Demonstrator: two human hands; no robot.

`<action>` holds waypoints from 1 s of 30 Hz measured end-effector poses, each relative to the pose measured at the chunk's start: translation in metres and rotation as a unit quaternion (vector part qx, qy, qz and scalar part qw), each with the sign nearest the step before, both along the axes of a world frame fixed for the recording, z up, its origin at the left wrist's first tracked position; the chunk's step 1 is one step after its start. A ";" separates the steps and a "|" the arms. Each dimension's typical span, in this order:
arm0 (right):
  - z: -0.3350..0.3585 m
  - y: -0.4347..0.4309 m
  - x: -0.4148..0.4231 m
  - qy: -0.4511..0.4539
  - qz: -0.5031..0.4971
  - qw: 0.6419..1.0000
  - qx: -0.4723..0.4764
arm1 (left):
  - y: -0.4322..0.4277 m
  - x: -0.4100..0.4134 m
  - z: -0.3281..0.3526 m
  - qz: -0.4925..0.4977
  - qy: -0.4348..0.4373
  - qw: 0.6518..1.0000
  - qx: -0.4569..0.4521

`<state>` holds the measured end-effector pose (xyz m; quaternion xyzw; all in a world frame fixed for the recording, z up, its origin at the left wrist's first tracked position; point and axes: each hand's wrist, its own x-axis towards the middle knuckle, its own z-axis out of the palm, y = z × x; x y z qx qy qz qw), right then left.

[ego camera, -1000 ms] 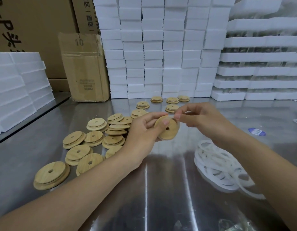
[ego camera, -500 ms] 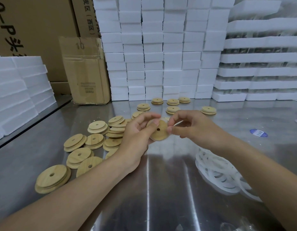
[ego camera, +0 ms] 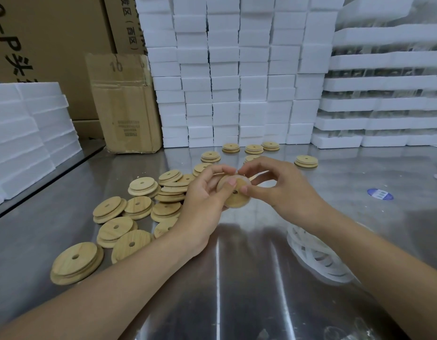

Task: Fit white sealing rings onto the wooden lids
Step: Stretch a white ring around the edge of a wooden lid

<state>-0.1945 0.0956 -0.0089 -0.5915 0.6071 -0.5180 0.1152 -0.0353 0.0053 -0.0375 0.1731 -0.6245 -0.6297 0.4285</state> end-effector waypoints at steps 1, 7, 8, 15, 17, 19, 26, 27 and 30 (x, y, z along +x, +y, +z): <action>0.000 0.000 0.000 0.002 -0.011 1.000 0.004 | 0.001 -0.001 0.000 0.005 0.003 1.000 -0.002; 0.001 0.000 -0.006 -0.018 -0.047 0.998 0.044 | 0.000 -0.003 0.000 0.039 0.016 0.999 -0.006; 0.001 0.001 -0.006 -0.025 -0.040 0.997 0.061 | -0.001 -0.003 0.000 0.041 0.016 0.999 -0.007; 0.002 0.005 -0.003 -0.076 0.001 0.990 0.121 | -0.001 -0.003 -0.001 0.051 0.021 0.998 0.004; 0.005 0.006 -0.002 -0.104 -0.004 0.988 0.118 | 0.000 -0.003 0.001 0.046 0.019 0.999 0.015; 0.007 0.006 -0.003 -0.137 -0.002 0.984 0.113 | 0.002 -0.003 0.002 0.029 0.013 0.999 0.029; 0.010 0.007 -0.006 -0.143 -0.001 0.984 0.108 | 0.010 -0.005 0.001 0.021 -0.028 0.999 -0.014; 0.010 0.007 -0.007 -0.125 0.013 0.984 0.123 | 0.010 -0.005 0.001 0.022 -0.029 0.999 -0.019; 0.011 0.009 -0.016 -0.095 0.025 0.984 0.147 | 0.013 -0.005 0.001 0.021 -0.031 0.999 -0.025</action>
